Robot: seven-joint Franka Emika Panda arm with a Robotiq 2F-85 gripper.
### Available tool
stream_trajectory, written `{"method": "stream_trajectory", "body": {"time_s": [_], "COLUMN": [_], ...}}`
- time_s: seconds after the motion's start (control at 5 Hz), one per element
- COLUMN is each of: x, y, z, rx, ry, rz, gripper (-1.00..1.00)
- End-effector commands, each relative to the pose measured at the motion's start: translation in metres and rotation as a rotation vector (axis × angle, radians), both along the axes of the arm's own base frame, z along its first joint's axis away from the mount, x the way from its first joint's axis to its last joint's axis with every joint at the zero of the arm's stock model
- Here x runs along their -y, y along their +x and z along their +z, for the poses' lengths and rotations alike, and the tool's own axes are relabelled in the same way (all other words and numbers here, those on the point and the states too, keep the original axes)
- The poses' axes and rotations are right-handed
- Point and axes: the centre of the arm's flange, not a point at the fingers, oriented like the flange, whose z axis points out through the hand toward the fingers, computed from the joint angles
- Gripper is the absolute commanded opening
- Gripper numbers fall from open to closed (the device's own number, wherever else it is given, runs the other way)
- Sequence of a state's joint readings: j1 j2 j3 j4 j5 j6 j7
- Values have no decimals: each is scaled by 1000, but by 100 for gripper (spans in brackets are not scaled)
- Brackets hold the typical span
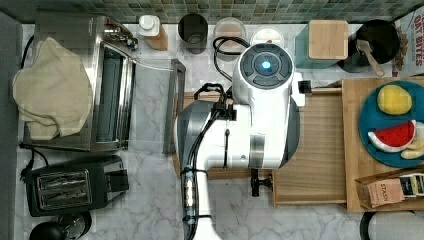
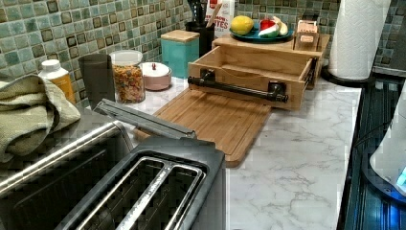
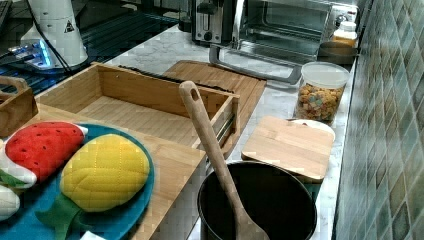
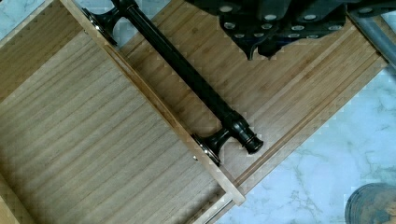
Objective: Close the drawer.
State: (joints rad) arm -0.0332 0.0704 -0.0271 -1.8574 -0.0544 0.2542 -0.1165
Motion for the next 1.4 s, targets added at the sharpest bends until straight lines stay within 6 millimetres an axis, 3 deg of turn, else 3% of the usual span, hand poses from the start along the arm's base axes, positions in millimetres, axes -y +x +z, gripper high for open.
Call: {"method": "stream_trajectory", "body": {"time_s": [0.2, 0.4, 0.6, 1.0, 1.4], "x": [1, -7, -25, -35, -28], "y": [-2, -14, -28, -20, -22], "z": [-4, -23, -54, -92, -139], "rx": [-10, -7, 54, -26, -34], "ry": [-5, 15, -11, 46, 41], "rz": [2, 172, 348, 464, 543], "gripper": [-100, -100, -100, -100, -100]}}
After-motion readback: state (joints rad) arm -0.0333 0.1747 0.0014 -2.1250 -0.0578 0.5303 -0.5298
